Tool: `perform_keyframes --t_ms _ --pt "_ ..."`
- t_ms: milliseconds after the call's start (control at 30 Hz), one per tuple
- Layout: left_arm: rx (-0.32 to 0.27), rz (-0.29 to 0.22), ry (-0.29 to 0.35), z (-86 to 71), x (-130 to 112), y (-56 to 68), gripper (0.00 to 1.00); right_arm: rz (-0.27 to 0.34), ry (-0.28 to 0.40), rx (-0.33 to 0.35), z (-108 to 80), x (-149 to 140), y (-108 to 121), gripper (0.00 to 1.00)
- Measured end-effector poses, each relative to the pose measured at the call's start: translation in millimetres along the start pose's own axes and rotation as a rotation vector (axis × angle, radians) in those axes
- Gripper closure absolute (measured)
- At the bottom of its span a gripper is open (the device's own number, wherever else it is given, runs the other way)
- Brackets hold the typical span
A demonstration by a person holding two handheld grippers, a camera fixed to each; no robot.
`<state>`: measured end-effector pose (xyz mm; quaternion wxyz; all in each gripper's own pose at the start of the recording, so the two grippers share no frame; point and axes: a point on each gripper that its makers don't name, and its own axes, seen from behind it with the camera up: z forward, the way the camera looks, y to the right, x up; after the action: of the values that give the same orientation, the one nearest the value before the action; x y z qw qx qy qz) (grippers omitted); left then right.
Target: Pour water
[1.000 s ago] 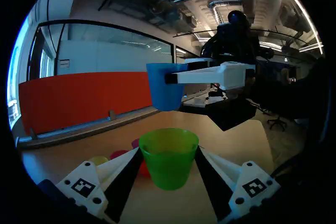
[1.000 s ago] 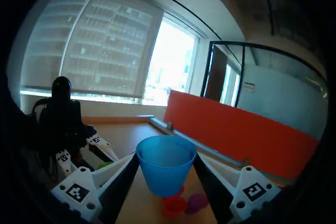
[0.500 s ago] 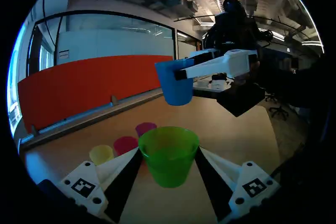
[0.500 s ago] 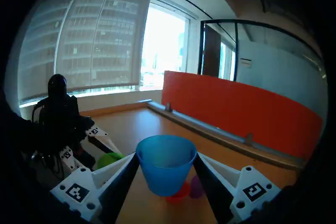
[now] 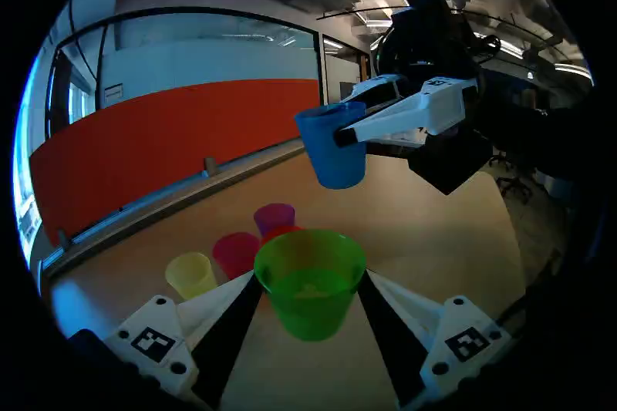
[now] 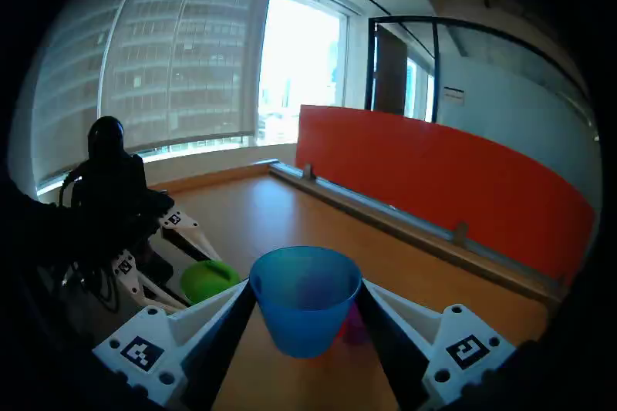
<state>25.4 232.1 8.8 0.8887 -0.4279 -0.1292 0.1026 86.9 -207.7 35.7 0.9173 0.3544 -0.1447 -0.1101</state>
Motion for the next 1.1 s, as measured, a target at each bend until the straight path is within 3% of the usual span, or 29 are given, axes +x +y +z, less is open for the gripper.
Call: perform_keyframes --t_ms 500,1100 --pt "-0.022 0.042 -0.111 11.5 -21.2 -4.7 0.15 0.006 -0.148 0.038 6.2 -48.5 5.4 0.08" --pt "-0.058 0.044 -0.225 21.9 -47.2 -13.5 0.15 -0.014 -0.269 0.076 17.7 -92.2 6.4 0.08"
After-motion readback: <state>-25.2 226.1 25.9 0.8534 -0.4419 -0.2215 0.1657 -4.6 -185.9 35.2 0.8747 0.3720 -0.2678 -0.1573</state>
